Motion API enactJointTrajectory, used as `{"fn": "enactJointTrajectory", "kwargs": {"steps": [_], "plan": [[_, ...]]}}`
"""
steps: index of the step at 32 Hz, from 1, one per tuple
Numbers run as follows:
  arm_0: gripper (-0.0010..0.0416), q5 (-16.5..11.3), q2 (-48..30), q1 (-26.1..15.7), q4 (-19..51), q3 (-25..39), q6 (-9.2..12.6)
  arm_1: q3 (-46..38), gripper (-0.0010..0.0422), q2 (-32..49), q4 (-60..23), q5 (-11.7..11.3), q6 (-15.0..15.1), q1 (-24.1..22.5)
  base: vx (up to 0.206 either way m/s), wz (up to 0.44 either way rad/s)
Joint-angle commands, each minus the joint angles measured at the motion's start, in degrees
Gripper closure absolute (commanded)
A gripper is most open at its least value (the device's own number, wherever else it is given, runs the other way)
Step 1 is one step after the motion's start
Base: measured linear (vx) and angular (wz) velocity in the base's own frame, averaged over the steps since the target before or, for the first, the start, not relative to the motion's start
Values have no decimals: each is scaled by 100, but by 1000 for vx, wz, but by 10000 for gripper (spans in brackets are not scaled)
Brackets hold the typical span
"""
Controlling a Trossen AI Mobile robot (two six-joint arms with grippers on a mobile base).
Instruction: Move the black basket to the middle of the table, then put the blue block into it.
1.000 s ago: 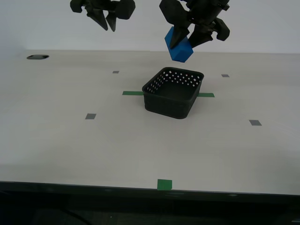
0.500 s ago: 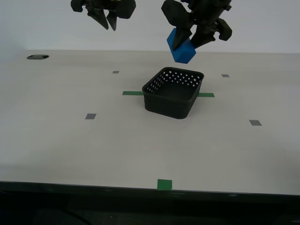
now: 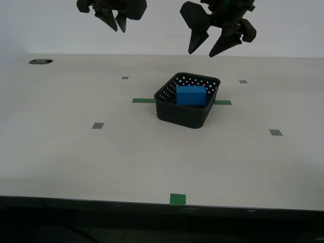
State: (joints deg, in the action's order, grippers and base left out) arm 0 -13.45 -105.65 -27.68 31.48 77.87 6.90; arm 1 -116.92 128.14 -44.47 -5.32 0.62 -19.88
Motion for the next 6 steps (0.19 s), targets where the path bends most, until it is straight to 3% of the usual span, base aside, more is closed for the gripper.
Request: {"fn": "enactJointTrajectory", "kwargs": {"steps": [1, 6], "plan": [[120, 13, 4, -2, 0, 2, -4, -7, 307, -2, 2, -7, 2, -2, 0, 0], [161, 13, 2, -2, 0, 2, -4, -7, 307, -2, 4, -7, 2, -2, 0, 0]]}}
